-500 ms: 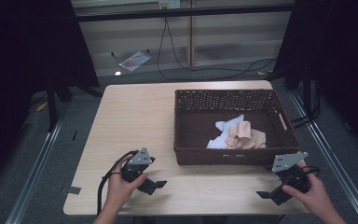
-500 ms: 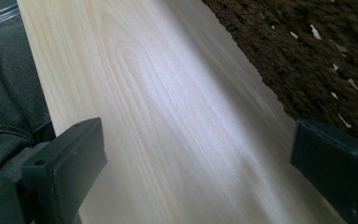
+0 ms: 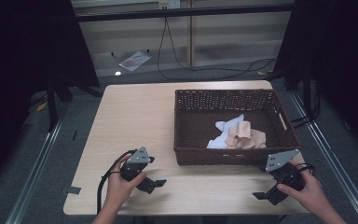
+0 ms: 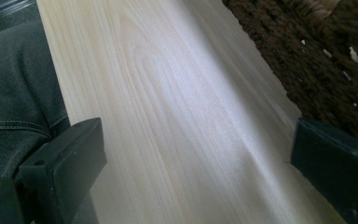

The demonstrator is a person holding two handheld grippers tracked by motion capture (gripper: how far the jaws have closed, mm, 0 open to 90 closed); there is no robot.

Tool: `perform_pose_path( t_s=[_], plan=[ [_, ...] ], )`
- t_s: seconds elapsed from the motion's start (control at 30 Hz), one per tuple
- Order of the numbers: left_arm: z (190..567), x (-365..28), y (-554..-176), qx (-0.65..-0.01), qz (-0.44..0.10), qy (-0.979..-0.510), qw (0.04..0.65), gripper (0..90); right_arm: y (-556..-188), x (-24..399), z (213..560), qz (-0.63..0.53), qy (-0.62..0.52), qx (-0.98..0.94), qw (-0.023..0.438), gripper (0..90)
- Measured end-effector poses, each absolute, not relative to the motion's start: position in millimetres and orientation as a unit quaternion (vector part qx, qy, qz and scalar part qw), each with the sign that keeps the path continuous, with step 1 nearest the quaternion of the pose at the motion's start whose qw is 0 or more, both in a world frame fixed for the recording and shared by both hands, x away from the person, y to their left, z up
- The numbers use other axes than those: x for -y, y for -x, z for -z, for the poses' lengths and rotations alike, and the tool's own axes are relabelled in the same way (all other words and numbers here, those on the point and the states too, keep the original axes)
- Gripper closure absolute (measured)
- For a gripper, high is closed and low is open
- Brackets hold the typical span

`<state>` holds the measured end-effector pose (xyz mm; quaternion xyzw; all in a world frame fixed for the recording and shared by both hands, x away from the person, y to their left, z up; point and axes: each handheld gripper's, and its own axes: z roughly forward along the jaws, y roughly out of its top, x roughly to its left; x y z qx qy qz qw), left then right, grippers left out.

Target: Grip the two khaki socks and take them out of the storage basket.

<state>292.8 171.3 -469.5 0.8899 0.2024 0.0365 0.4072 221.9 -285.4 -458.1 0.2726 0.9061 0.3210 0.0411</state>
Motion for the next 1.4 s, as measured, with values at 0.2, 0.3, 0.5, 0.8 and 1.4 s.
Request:
perform_pose_path(
  t_s=[0.2,0.3,0.5,0.8,1.4],
  plan=[
    [471,-173,-293,-0.207,-0.027,-0.889,0.408,3.9,-224,285,453,-0.319,-0.272,-0.907,0.041,3.1],
    [471,-173,-294,-0.211,-0.027,-0.888,0.408,3.8,-227,284,448,-0.312,-0.270,-0.910,0.038,3.3],
    [471,-176,-295,-0.214,-0.023,-0.888,0.407,3.8,-232,284,438,-0.305,-0.266,-0.914,0.031,3.4],
    [472,-175,-295,-0.218,-0.015,-0.888,0.405,3.8,-238,284,414,-0.294,-0.275,-0.915,-0.001,3.6],
    [474,-174,-295,-0.215,-0.003,-0.888,0.406,3.7,-253,282,374,-0.289,-0.278,-0.916,-0.014,3.6]
  ],
)
